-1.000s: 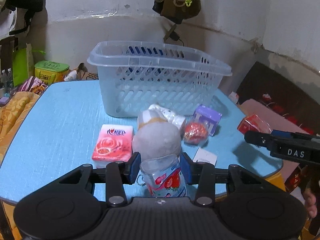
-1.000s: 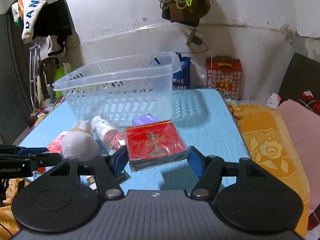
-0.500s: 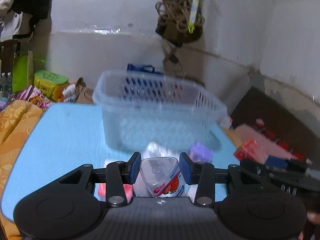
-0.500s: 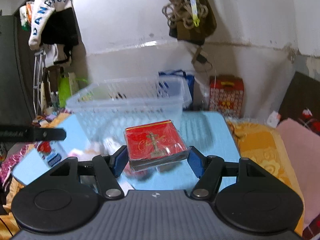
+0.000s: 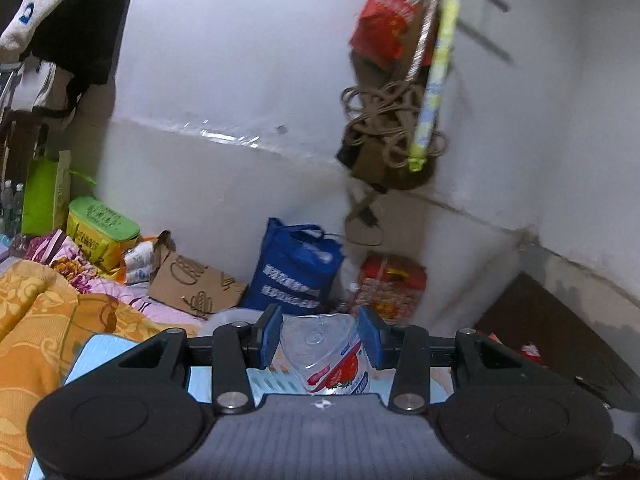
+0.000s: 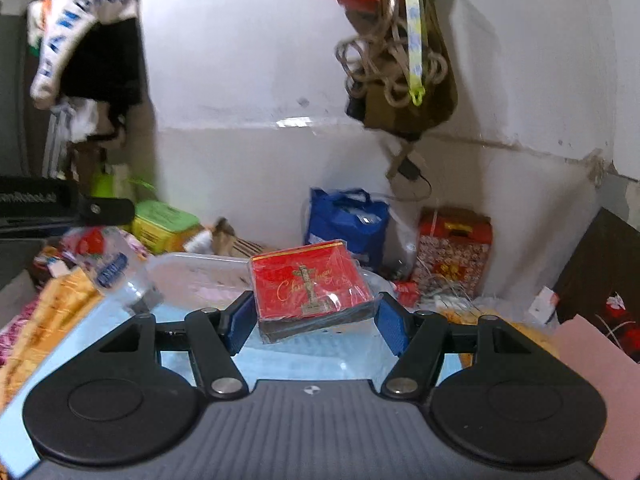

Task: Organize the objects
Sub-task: 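Lift both held items over the clear basket and open both tools to drop them, then grasp the KENT cigarette pack with the right tool while the left tool grasps the pink tissue pack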

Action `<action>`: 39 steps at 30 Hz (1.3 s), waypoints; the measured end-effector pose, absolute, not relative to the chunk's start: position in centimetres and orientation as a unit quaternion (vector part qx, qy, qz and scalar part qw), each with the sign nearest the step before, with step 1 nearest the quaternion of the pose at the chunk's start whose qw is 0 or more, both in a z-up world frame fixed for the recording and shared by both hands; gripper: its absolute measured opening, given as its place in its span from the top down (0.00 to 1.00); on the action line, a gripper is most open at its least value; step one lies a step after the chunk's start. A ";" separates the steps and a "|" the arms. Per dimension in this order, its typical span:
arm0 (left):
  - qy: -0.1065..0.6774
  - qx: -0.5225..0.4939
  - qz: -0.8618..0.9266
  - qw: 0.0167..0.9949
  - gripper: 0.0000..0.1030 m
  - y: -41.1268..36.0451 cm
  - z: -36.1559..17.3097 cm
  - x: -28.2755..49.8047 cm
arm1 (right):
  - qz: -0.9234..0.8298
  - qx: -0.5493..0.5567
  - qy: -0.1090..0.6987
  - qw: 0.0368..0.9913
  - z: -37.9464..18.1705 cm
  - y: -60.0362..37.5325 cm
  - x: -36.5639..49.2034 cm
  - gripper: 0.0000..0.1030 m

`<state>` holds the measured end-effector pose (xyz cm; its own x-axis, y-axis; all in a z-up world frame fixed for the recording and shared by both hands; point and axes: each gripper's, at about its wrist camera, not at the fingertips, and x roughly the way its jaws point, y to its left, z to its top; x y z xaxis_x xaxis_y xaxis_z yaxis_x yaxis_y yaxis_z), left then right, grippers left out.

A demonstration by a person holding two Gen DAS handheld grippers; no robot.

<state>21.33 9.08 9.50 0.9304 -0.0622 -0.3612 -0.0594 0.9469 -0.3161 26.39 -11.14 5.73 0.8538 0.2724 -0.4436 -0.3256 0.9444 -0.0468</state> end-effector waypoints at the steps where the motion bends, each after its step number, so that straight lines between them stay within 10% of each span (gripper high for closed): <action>1: 0.190 -0.165 0.003 0.968 0.55 9.3 9.0 22.5 | 0.154 -0.058 0.227 0.960 5.3 -11.2 27.5 0.35; 9: 0.222 -0.141 -0.008 0.965 0.55 9.7 4.6 27.0 | 0.157 -0.057 0.247 0.955 1.6 -10.8 32.0 0.30; 11: 0.207 -0.121 -0.003 0.971 0.30 9.3 4.2 26.7 | 0.154 -0.070 0.250 0.953 1.2 -10.3 32.1 0.00; 14: 0.178 -0.115 0.018 0.977 0.00 9.3 4.5 25.8 | 0.147 -0.070 0.221 0.962 1.4 -10.4 30.8 0.00; 29: 0.166 -0.073 0.002 0.983 0.00 9.4 3.2 13.3 | 0.114 0.065 0.167 0.977 -1.3 -16.8 15.7 0.00; 39: 0.238 -0.032 0.004 0.971 0.09 9.7 -3.4 9.8 | 0.144 -0.133 0.158 0.968 -7.6 -13.7 10.6 0.00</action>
